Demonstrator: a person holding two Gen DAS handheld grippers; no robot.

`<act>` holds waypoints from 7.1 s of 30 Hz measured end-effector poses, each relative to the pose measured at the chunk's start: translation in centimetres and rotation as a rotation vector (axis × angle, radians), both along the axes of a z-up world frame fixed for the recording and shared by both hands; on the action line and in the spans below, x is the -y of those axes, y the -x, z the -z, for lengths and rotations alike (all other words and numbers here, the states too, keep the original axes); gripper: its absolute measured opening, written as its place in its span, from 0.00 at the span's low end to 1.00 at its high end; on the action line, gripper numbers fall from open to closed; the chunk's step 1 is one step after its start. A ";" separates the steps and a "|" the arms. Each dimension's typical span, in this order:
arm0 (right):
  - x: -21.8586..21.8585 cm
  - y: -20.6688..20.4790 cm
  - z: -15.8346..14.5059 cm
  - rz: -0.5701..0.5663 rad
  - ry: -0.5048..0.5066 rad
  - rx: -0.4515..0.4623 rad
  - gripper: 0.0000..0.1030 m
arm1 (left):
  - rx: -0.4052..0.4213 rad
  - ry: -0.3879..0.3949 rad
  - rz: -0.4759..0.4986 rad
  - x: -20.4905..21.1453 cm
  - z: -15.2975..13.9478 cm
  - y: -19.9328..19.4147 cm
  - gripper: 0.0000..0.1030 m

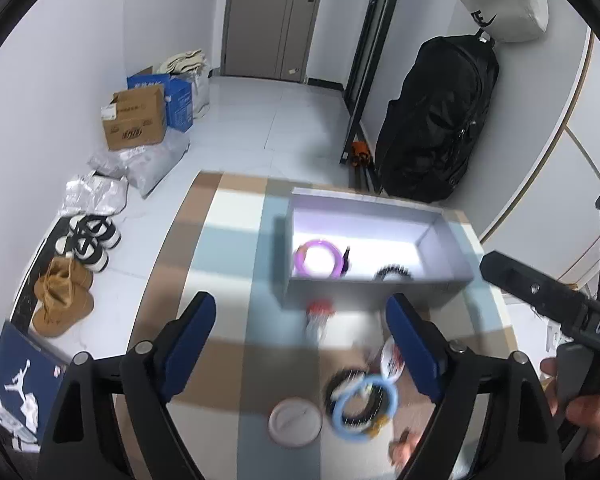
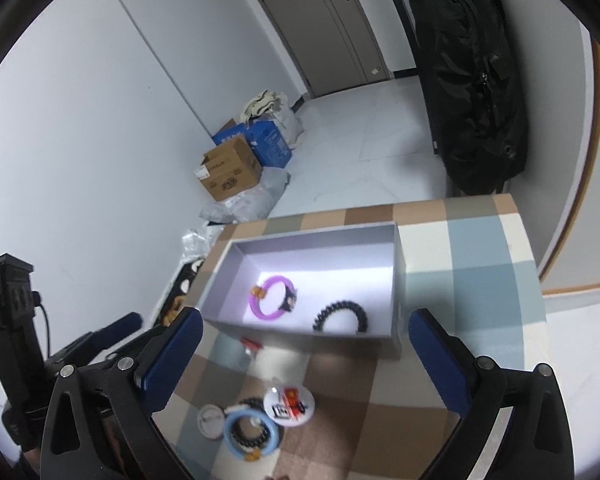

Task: Organize jewelry
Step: 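Lift both tools out of the box back over the table, then grasp the white round badge with the left tool while the right tool grasps the blue ring, then lift the badge and blue ring and carry both toward the white box, then lower the badge and blue ring into the box and open both tools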

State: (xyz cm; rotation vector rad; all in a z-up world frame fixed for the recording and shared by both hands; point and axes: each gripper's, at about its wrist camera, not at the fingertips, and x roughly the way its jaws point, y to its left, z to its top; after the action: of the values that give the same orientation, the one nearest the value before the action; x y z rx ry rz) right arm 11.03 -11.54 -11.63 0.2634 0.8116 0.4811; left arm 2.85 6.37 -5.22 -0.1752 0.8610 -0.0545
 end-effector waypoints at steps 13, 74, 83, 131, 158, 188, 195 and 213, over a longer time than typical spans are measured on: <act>-1.2 2.6 0.8 -0.060 0.093 0.015 1.00 | -0.131 -0.069 0.074 -0.4 3.2 2.5 0.82; -2.6 5.3 5.0 -0.122 0.121 -0.174 1.00 | -0.140 0.096 -0.011 -2.2 2.0 2.2 0.36; -6.8 5.9 6.0 -0.199 0.188 -0.173 0.92 | -0.114 0.171 -0.049 -4.2 1.3 2.2 0.36; -7.7 4.9 5.0 -0.160 0.182 -0.158 0.08 | -0.047 0.094 -0.087 -3.9 -0.1 2.3 0.36; -2.3 2.6 7.1 -0.126 0.041 -0.321 0.12 | -0.082 0.070 -0.033 0.8 0.0 -1.8 0.36; 0.1 2.1 0.2 -0.136 -0.187 -0.130 0.06 | -0.035 0.138 -0.009 2.2 -1.0 -4.1 0.36; 1.0 -0.4 -1.6 -0.092 -0.228 -0.089 0.06 | -0.024 0.162 0.028 2.7 -1.1 -5.8 0.36; 1.8 -6.5 -0.2 0.000 -0.261 -0.137 0.06 | -0.078 0.179 0.140 4.2 0.7 -8.8 0.36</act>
State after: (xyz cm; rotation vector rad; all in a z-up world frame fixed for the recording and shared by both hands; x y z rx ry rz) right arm 17.52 -13.37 -11.42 0.5426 0.8825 0.5741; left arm 11.60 2.22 -5.89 -0.2860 0.9457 -0.2577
